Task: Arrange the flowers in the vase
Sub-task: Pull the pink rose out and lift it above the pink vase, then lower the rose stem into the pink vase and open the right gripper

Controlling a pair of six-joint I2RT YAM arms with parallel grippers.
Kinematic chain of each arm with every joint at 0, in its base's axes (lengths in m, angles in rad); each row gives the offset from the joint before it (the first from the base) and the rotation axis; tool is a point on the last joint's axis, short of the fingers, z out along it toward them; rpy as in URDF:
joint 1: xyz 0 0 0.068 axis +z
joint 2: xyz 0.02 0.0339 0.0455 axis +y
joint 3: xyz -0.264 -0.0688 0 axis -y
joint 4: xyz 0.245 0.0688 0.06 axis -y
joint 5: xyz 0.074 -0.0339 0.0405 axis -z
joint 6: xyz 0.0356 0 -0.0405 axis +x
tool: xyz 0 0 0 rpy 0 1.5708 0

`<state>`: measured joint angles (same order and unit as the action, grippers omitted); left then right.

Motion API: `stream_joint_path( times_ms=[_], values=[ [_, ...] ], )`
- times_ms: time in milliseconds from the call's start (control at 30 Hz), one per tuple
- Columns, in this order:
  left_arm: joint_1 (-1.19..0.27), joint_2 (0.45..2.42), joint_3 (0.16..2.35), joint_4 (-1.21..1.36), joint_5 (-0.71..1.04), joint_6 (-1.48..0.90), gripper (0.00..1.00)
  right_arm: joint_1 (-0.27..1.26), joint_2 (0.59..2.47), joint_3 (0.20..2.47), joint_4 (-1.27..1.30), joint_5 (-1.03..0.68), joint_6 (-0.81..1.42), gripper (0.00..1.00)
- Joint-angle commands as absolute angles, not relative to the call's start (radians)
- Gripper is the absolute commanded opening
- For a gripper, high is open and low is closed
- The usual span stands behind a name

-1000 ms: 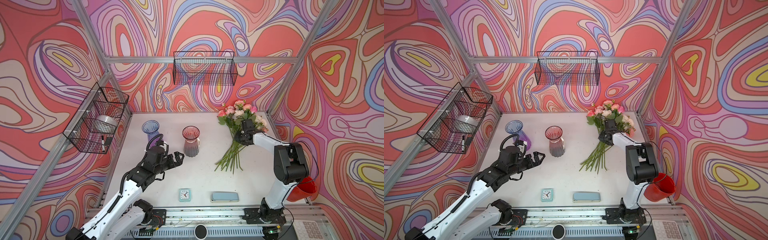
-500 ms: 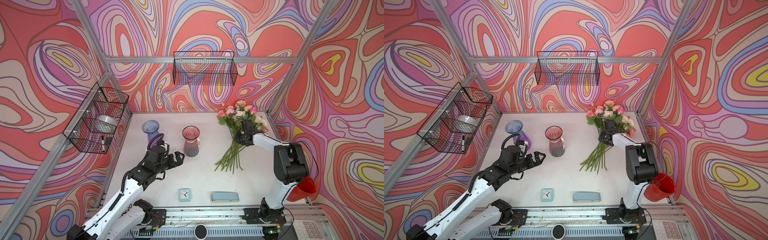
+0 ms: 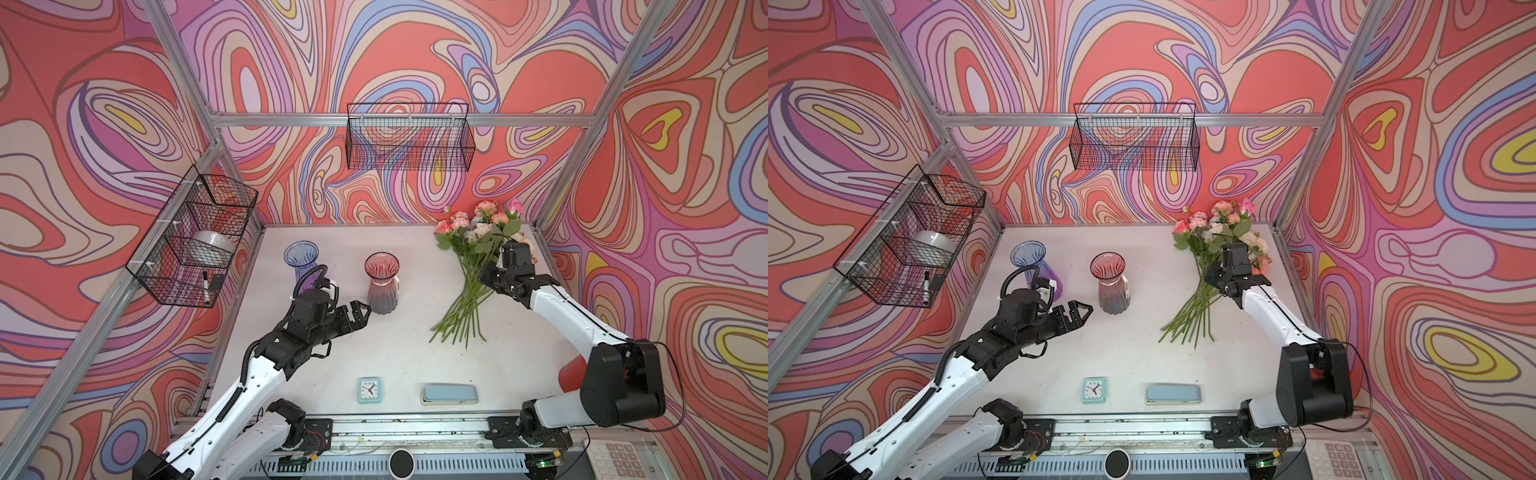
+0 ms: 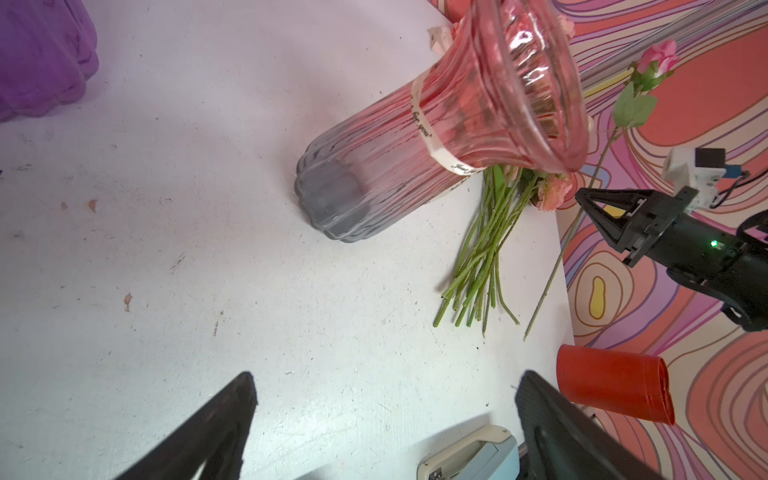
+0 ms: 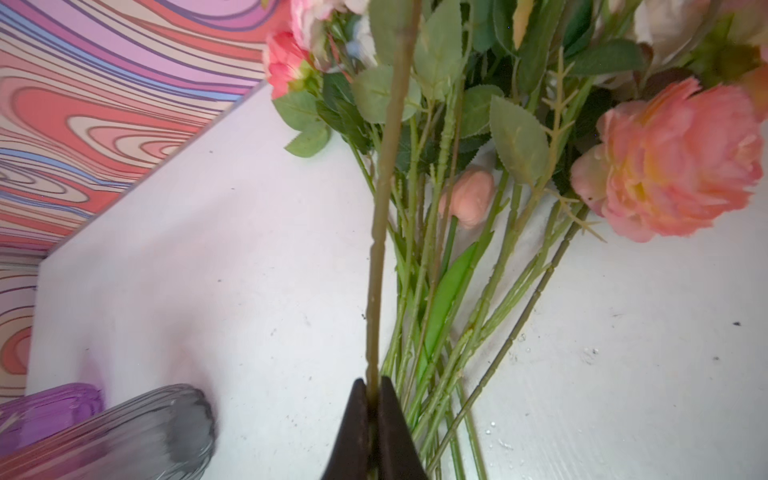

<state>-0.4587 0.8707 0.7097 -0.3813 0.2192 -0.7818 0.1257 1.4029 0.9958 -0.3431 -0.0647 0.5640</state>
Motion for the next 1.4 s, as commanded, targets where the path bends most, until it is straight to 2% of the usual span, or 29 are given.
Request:
stream_joint_path(
  times_ms=[0,133,233,433,633,967,1100,1367],
  values=[
    [-0.463,0.853,0.752,-0.400,0.230,-0.768,1.00,0.125,1.308,0.956,-0.311,-0.149,0.554,0.00],
    [-0.464,0.846,0.781,-0.429,0.219,-0.746,1.00,0.153,1.184,0.949,-0.232,-0.243,0.536,0.00],
    [-0.463,0.832,0.800,-0.453,0.191,-0.735,1.00,0.291,1.173,1.044,-0.245,-0.194,0.476,0.00],
    [-0.463,0.786,0.806,-0.511,0.112,-0.732,1.00,0.625,1.307,1.344,-0.216,-0.023,0.314,0.00],
    [-0.463,0.753,0.806,-0.549,0.092,-0.737,0.99,0.798,1.503,1.565,-0.027,0.091,0.134,0.00],
    [-0.463,0.732,0.810,-0.585,0.088,-0.738,1.00,0.825,1.743,1.650,0.366,0.241,-0.021,0.00],
    [-0.463,0.735,0.805,-0.581,0.090,-0.741,0.99,0.827,1.809,1.660,0.361,0.261,-0.032,0.00],
    [-0.463,0.741,0.802,-0.564,0.107,-0.738,1.00,0.826,1.806,1.473,0.412,0.249,0.032,0.00]
  ],
)
